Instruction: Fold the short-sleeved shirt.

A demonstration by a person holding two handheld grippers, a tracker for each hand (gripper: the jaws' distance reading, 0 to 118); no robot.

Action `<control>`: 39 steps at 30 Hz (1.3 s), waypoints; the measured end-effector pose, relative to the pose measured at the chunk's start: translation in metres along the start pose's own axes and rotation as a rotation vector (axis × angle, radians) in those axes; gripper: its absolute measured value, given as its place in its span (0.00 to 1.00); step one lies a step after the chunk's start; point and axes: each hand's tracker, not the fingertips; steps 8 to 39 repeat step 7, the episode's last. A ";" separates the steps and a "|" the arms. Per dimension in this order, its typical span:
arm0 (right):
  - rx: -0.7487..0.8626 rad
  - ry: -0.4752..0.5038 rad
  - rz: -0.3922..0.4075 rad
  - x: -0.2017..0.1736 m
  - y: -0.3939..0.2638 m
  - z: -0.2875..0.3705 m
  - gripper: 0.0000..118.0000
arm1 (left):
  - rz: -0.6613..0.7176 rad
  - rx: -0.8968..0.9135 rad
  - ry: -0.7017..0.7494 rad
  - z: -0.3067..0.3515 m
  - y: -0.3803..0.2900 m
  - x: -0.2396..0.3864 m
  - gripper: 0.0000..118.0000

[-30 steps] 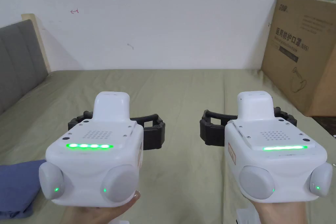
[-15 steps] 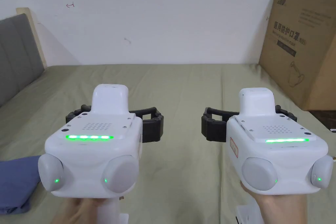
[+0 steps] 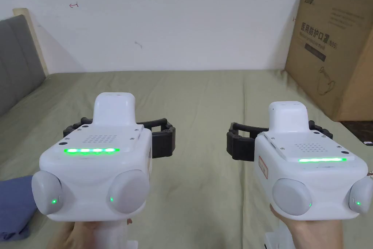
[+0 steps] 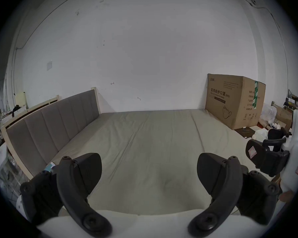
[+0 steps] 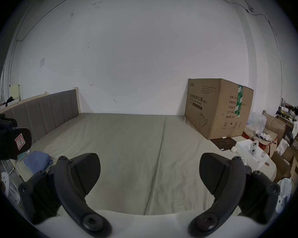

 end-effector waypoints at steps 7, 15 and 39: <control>-0.007 -0.003 -0.024 0.006 -0.001 -0.001 0.97 | 0.041 -0.003 -0.027 0.001 0.002 -0.002 0.96; -0.007 -0.003 -0.024 0.006 -0.001 -0.001 0.97 | 0.041 -0.003 -0.027 0.001 0.002 -0.002 0.96; -0.007 -0.003 -0.024 0.006 -0.001 -0.001 0.97 | 0.041 -0.003 -0.027 0.001 0.002 -0.002 0.96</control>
